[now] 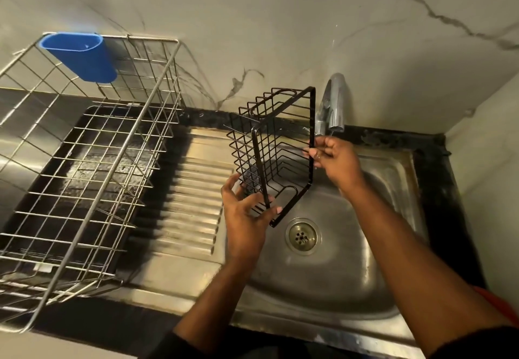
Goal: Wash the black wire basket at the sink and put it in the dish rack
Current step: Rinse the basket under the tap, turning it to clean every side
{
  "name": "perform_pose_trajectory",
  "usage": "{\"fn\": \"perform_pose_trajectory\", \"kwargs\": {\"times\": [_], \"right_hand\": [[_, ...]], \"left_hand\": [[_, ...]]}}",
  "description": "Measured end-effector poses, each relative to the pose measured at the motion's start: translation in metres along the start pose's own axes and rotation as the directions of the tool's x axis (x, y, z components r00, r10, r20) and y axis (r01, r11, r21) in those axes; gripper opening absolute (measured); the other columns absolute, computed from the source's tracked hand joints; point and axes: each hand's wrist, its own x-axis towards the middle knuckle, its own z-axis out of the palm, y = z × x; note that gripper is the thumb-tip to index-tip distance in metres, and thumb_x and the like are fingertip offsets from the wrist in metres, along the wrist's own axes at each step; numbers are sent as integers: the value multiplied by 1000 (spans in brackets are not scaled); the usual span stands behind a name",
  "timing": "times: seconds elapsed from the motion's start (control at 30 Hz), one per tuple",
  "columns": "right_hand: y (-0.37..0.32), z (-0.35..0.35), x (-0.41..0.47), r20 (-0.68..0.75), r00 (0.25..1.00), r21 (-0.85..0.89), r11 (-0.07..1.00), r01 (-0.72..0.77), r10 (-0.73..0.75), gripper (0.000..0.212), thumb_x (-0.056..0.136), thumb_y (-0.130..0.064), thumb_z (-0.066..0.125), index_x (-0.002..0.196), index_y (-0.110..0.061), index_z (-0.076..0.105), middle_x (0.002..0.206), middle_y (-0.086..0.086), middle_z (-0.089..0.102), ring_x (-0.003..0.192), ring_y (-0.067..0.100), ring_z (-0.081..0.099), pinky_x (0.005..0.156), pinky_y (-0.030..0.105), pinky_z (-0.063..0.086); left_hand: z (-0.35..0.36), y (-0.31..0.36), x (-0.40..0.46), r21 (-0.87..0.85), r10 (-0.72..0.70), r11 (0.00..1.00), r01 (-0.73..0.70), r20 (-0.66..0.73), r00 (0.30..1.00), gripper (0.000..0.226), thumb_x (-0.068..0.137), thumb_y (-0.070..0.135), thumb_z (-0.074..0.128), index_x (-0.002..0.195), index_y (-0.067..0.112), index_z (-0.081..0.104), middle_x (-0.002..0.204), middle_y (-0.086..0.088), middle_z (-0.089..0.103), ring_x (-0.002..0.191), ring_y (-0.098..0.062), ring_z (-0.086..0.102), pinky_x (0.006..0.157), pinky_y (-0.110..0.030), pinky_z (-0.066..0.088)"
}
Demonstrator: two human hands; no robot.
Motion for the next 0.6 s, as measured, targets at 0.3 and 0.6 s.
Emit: {"fn": "perform_pose_trajectory", "kwargs": {"times": [0.3,0.6], "right_hand": [[-15,0,1,-9,1000,61,998,-8,8,16,99,-27,56,103,-22,71,98,-4,76,92,8,72,81,31,57],[-25,1,-7,-42,992,286,953,-104,121,29,103,-28,48,110,-12,71,106,2,75,97,12,70,81,27,54]], "left_hand": [[1,-2,1,-119,-170,978,170,7,985,49,78,26,86,120,22,61,153,3,35,123,-21,61,91,-26,58],[-4,-9,20,-451,-377,827,335,-5,926,36,85,1,71,117,-8,60,94,1,70,91,-9,69,84,-27,55]]}}
